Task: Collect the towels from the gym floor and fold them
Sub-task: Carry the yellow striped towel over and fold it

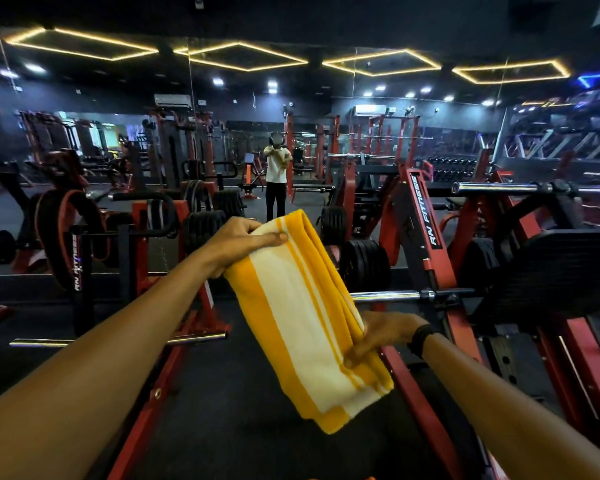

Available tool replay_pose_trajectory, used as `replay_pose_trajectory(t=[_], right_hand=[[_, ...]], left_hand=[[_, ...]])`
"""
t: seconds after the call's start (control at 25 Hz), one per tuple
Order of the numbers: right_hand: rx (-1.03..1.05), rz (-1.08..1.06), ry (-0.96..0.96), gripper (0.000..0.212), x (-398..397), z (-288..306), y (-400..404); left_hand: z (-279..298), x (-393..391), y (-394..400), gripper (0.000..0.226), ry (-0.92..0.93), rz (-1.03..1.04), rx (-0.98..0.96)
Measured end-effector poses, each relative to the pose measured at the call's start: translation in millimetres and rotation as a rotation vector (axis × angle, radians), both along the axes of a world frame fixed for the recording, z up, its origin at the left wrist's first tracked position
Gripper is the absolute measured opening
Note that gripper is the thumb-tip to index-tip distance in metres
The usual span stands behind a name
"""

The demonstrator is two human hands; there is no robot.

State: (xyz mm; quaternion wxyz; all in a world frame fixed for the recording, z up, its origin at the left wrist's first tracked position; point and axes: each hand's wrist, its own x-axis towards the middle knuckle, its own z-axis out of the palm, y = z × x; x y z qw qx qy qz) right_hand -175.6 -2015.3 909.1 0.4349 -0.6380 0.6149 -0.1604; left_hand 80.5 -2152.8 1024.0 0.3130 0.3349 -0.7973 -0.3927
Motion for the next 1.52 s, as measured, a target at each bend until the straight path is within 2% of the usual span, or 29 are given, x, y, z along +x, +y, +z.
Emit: replay_pose_trajectory(t=[0.08,0.2,0.28,0.36,0.44,0.56,0.6,0.64,0.76,0.8,0.92,1.04,1.16,1.28,1.44,1.52], right_hand=[[-0.010,-0.071,-0.029,0.055,-7.4,-3.9,6.8],[-0.069,-0.315,-0.364,0.069,-19.6,-4.3,10.4],[-0.080,-0.422,-0.603,0.059,-23.8,-1.0,13.6],[-0.065,-0.486,-0.739,0.047,-27.6,0.6,14.7],[-0.074,-0.482,-0.804,0.053,-32.5,-1.4,12.4],[-0.128,-0.388,-0.723,0.076,-34.4,-1.4,5.2],[-0.145,-0.406,-0.682,0.080,-33.6,-1.9,3.8],[-0.169,-0.451,-0.662,0.078,-33.9,-2.9,2.5],[-0.256,-0.562,-0.637,0.048,-39.4,-6.1,1.9],[-0.271,-0.576,-0.621,0.043,-41.7,-9.6,1.8],[-0.243,-0.591,-0.616,0.038,-50.3,-25.3,1.8],[-0.183,-0.627,-0.554,0.049,-65.7,-53.9,2.0],[-0.129,-0.655,-0.479,0.050,-76.8,-95.5,5.6],[-0.056,-0.714,-0.442,0.046,-90.5,-148.2,11.3],[-0.047,-0.813,-0.195,0.026,-106.6,-230.9,24.6],[0.018,-0.882,0.003,0.030,-115.8,-274.8,32.2]], left_hand=[[-5.0,8.2,-3.7,0.033,0.070,0.047,0.106],[-16.0,17.8,-8.4,0.033,0.170,0.167,0.269],[-26.9,20.3,-11.7,0.032,0.234,0.248,0.379],[-38.5,18.9,-13.3,0.035,0.269,0.313,0.455],[-51.4,14.6,-16.7,0.044,0.282,0.394,0.498],[-67.3,12.2,-18.6,0.073,0.254,0.412,0.581],[-73.5,12.2,-20.4,0.083,0.225,0.386,0.634],[-77.9,12.1,-19.0,0.083,0.201,0.360,0.692],[-88.3,8.0,-5.7,0.050,0.181,0.279,0.764],[-95.1,6.0,-5.2,0.046,0.171,0.276,0.782],[-121.4,-0.9,-1.8,0.053,0.192,0.270,0.807],[-158.9,-5.2,0.8,0.063,0.151,0.311,0.852],[-210.1,-16.0,4.0,0.069,0.040,0.346,0.941],[-268.8,-25.7,-5.0,0.063,-0.176,0.386,0.881],[-340.8,-38.9,-23.5,0.040,-0.291,0.330,0.911],[-378.7,-52.9,-30.6,0.034,-0.399,0.289,0.908]])
